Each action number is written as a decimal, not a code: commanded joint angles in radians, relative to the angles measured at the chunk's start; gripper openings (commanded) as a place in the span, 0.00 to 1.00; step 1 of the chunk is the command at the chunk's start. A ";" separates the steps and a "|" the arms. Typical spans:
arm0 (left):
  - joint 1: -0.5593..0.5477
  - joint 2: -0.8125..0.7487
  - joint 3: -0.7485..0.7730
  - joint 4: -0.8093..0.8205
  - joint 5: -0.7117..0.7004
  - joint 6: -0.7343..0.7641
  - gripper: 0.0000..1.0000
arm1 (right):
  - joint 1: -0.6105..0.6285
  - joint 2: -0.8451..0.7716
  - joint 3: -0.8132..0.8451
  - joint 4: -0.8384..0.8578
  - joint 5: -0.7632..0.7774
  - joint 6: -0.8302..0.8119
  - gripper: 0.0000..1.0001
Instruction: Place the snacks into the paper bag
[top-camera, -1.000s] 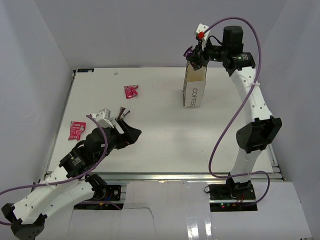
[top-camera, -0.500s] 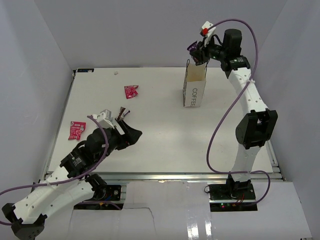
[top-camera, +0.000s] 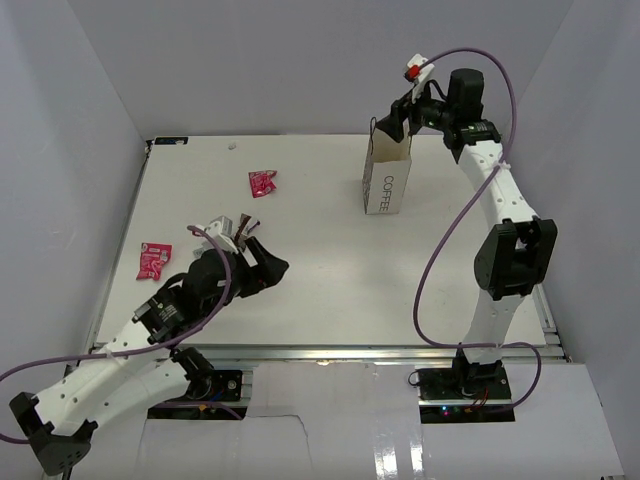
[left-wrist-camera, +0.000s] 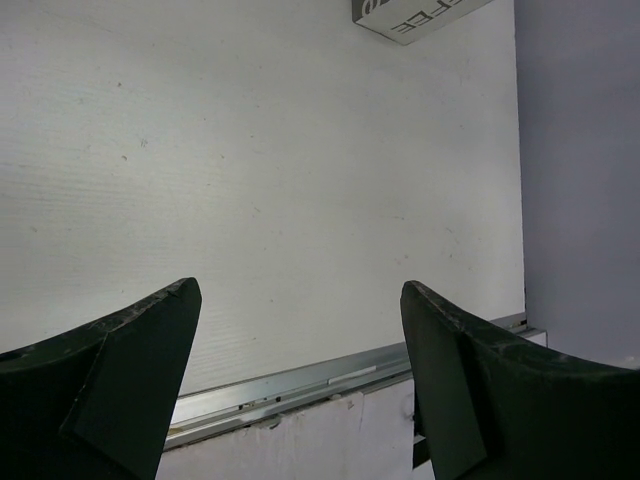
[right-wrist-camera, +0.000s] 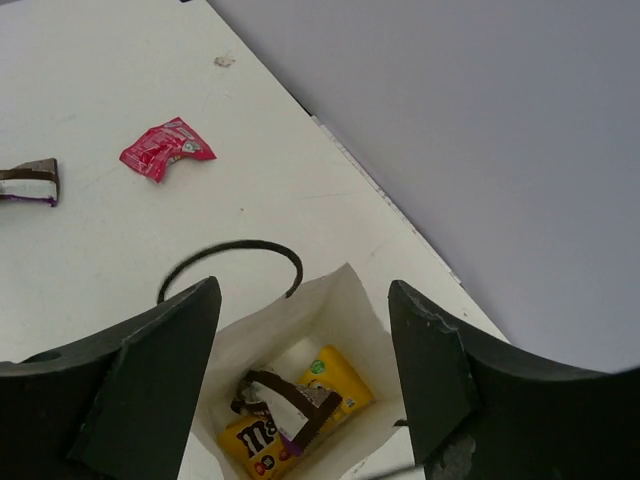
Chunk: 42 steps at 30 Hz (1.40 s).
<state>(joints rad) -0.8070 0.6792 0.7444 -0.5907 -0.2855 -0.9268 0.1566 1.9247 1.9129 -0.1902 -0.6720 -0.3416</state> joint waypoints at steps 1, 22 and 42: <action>0.002 0.051 0.059 0.014 -0.047 -0.007 0.92 | -0.043 -0.108 0.014 0.055 -0.056 0.044 0.76; 0.453 0.796 0.377 0.108 0.062 1.011 0.95 | -0.039 -0.677 -0.920 -0.750 -0.298 -0.778 0.93; 0.574 1.119 0.483 0.224 0.316 1.076 0.50 | -0.015 -0.742 -1.069 -0.615 -0.313 -0.637 0.92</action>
<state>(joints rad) -0.2325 1.8149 1.2186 -0.3870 -0.0357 0.1436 0.1398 1.1778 0.8333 -0.8291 -0.9493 -0.9901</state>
